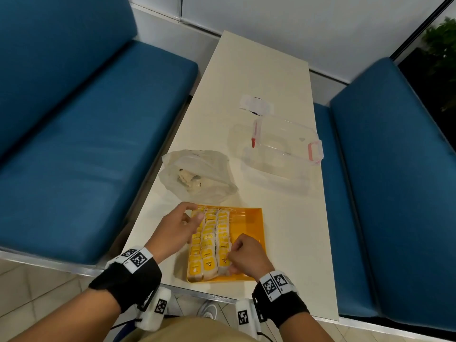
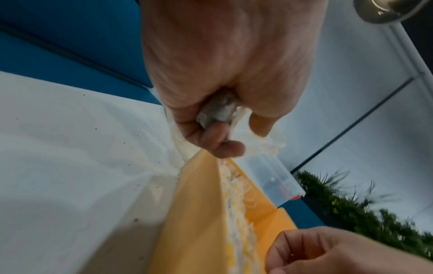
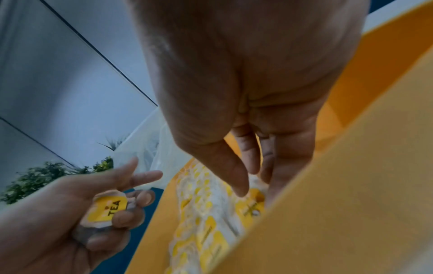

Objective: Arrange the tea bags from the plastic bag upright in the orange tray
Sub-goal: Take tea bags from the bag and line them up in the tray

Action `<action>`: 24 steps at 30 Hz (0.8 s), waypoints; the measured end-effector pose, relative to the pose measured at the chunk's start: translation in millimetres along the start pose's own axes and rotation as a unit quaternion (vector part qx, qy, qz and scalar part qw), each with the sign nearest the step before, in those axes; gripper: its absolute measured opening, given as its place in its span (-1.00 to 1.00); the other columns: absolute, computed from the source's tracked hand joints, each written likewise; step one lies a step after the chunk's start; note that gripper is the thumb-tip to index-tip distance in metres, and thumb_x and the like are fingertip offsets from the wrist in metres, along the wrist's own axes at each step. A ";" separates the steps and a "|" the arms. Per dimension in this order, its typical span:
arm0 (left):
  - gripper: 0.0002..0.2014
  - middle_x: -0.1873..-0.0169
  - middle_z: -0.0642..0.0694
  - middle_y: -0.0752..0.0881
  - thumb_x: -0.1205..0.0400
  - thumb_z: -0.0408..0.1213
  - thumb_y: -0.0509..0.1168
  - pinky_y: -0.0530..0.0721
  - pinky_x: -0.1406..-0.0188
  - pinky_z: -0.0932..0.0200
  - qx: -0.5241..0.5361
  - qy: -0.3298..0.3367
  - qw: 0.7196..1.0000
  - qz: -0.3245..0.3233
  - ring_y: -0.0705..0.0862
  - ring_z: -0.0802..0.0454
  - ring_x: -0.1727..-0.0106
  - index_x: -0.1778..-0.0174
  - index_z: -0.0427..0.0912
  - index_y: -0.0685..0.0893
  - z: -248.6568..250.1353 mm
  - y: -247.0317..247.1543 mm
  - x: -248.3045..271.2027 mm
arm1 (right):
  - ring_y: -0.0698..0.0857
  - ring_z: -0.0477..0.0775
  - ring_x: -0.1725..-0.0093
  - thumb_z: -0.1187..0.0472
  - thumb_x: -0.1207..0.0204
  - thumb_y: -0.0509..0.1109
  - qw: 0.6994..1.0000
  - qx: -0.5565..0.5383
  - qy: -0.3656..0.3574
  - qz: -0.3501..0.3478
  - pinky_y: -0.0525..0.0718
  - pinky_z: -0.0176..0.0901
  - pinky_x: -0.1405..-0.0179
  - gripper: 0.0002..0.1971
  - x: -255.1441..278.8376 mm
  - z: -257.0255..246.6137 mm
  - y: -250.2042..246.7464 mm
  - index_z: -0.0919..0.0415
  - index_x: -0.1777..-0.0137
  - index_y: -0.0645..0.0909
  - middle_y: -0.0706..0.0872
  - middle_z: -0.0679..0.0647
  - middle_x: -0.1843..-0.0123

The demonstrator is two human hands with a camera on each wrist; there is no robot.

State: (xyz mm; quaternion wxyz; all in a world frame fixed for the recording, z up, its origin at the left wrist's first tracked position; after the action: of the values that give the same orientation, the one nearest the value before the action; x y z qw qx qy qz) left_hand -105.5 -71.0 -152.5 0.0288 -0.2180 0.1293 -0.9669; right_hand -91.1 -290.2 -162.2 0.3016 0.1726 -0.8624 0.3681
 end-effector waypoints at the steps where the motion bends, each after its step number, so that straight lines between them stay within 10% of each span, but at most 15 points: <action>1: -0.69 0.25 -0.14 0.77 -0.77 0.05 0.25 0.54 0.39 0.11 0.082 -0.027 0.996 -0.031 0.67 0.01 0.38 -0.32 -0.03 0.62 4.7 1.7 1.1 | 0.83 0.12 0.27 0.23 -0.38 0.47 0.999 0.014 -0.027 0.021 0.83 0.16 0.10 -0.84 0.0 -4.9 -3.9 0.07 0.12 0.54 0.75 0.11 0.15; 5: -0.48 0.18 -0.33 0.75 -0.78 0.19 0.07 0.42 0.54 0.20 0.293 -0.124 0.941 -0.115 0.63 -0.13 0.44 -0.31 -0.18 0.65 19.3 8.4 5.1 | 0.66 -0.21 0.22 0.20 -0.46 0.53 0.981 -0.029 -0.176 0.072 0.64 -0.25 0.13 -0.89 14.3 -41.6 -17.0 0.02 0.10 0.64 0.70 -0.09 0.17; 11: -0.34 0.21 -0.28 0.72 -0.78 0.24 -0.03 0.49 0.55 0.20 0.299 -0.139 0.934 -0.138 0.60 -0.07 0.54 -0.29 -0.29 0.66 28.3 22.4 4.7 | 0.66 -0.05 0.15 0.17 -0.36 0.63 0.954 -0.027 -0.298 0.020 0.62 -0.36 0.17 -0.78 38.9 -81.0 -13.8 0.05 0.05 0.70 0.70 -0.05 0.04; 15: -0.36 0.35 -0.18 0.70 -0.77 0.28 -0.07 0.46 0.55 0.21 0.274 -0.131 0.940 -0.153 0.53 -0.05 0.57 0.01 -0.19 0.71 32.9 29.2 4.4 | 0.65 0.03 0.12 0.28 -0.36 0.61 0.955 0.014 -0.295 -0.012 0.68 -0.22 -0.01 -0.66 35.9 -84.0 -8.9 -0.07 -0.07 0.67 0.62 -0.08 -0.03; 20: -0.31 0.28 -0.31 0.69 -0.74 0.34 -0.09 0.47 0.60 0.22 0.252 -0.125 0.939 -0.196 0.66 -0.16 0.50 -0.34 -0.17 0.64 30.4 34.1 2.8 | 0.70 -0.08 0.14 0.34 -0.47 0.54 0.962 0.021 -0.273 -0.012 0.55 -0.58 0.12 -0.88 28.4 -78.1 -9.4 0.11 0.09 0.72 0.58 -0.14 -0.03; 24: -0.38 0.15 -0.19 0.78 -0.75 0.29 -0.05 0.42 0.56 0.20 0.242 -0.077 0.950 -0.183 0.65 -0.12 0.46 -0.31 -0.04 0.74 30.2 24.8 4.6 | 0.71 -0.10 0.21 0.27 -0.44 0.58 0.966 -0.067 -0.250 0.026 0.67 -0.33 0.14 -0.84 21.0 -71.2 -19.6 0.03 0.22 0.66 0.74 -0.16 0.07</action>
State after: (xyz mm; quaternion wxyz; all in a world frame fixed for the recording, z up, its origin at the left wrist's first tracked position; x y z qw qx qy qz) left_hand -96.7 -102.7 -130.8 -0.0869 -0.2984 -0.1534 -0.9380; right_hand -68.9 -252.3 -99.3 0.0779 0.2165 -0.9371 0.2627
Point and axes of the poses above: each hand's wrist, its own x-axis away from the middle knuckle, its own y-axis out of the palm, z = x × y, the point moved 3 cm from there along -x, towards the middle knuckle
